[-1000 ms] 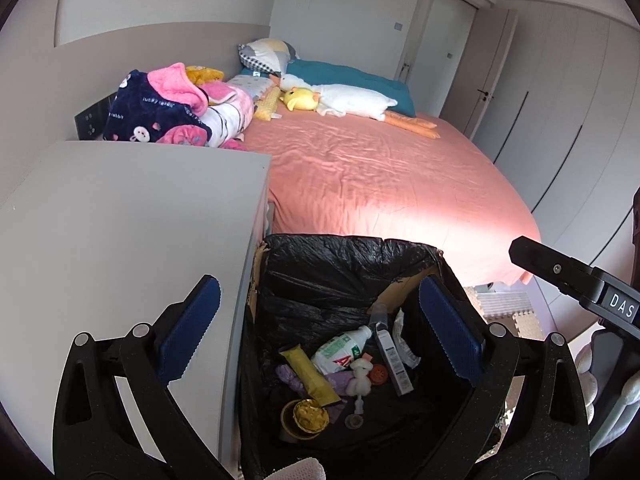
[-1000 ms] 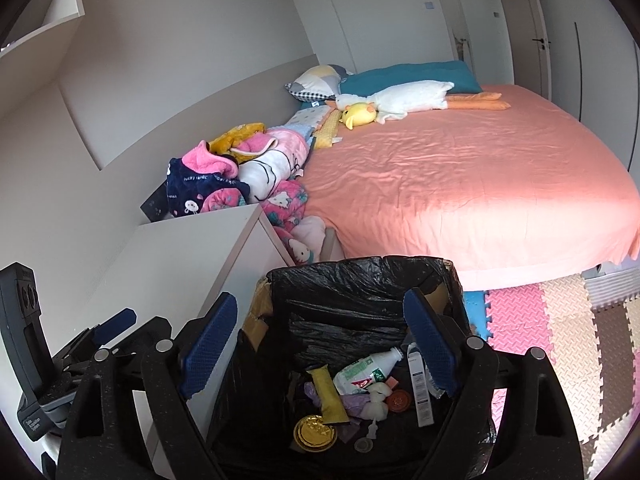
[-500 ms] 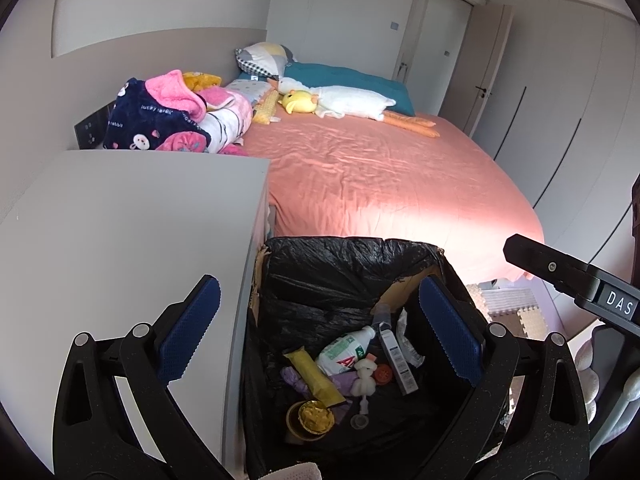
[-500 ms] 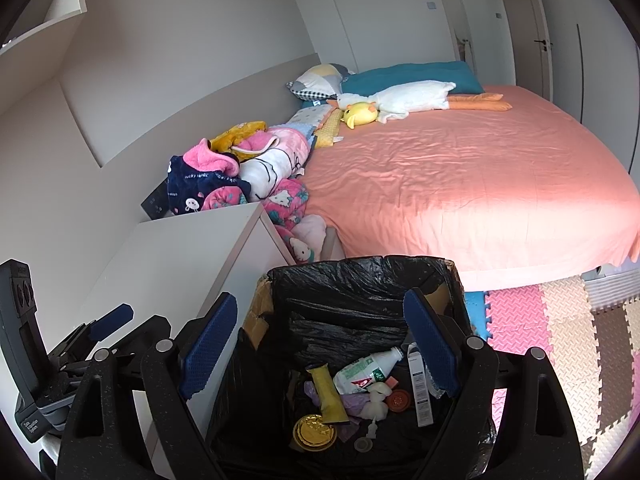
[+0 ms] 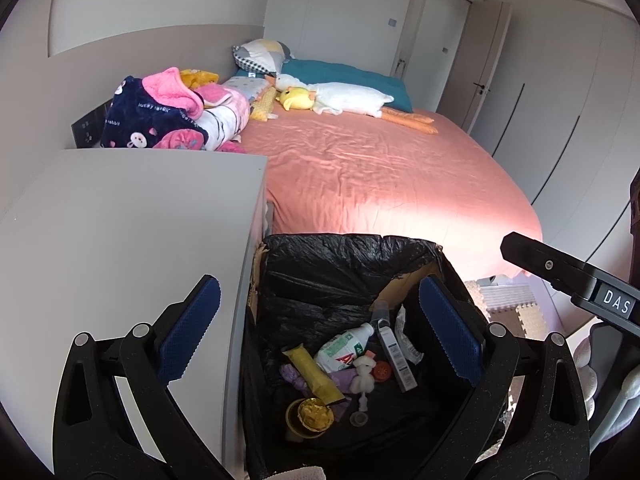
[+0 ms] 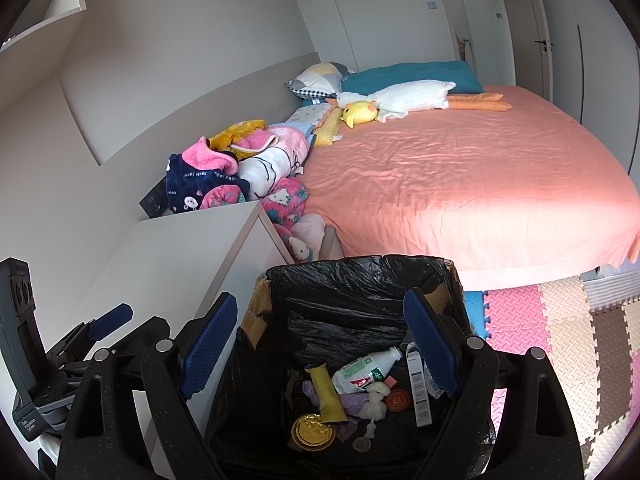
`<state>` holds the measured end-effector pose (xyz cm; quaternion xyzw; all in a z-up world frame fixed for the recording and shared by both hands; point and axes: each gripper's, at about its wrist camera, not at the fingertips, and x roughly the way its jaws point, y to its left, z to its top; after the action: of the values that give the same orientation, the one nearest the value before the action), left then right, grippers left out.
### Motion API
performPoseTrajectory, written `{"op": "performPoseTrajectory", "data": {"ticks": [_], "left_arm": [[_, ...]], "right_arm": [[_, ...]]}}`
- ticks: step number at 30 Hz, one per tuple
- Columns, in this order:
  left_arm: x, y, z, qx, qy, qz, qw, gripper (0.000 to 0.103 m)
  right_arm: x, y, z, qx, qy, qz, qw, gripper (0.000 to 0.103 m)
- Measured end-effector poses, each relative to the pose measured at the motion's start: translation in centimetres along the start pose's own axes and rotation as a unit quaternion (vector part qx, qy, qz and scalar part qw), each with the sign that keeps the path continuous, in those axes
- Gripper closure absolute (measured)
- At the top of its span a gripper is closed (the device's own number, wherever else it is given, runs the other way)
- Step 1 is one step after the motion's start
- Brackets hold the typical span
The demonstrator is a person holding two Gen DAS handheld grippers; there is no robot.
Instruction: Collect trash
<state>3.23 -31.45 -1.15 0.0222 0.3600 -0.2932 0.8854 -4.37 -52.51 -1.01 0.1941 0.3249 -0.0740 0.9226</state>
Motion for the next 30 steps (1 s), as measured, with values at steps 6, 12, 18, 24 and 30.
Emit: {"op": "performPoseTrajectory", "data": {"ticks": [6,12,18,24,30], "left_arm": [[-0.04,-0.04,0.04,0.003,0.0,0.005,1.0,0.007],[-0.05,-0.21,-0.06,0.01,-0.001,0.007,0.9999,0.007],[-0.01,-0.12,-0.13,0.01,0.001,0.004,0.9999,0.007],[0.03,-0.2,-0.1,0.012,0.002,0.003,0.9999,0.007],[0.09,-0.39,-0.05,0.009,0.003,-0.002,1.0,0.007]], "right_arm": [[0.02,-0.03,-0.08,-0.001,0.001,0.0,1.0,0.018],[0.13,-0.08,-0.29,-0.002,0.002,0.0,1.0,0.018],[0.19,-0.14,-0.44,-0.002,0.002,0.001,1.0,0.018],[0.22,-0.07,-0.34,-0.002,0.003,0.0,1.0,0.018],[0.2,-0.26,-0.56,-0.002,0.003,0.0,1.0,0.018]]}}
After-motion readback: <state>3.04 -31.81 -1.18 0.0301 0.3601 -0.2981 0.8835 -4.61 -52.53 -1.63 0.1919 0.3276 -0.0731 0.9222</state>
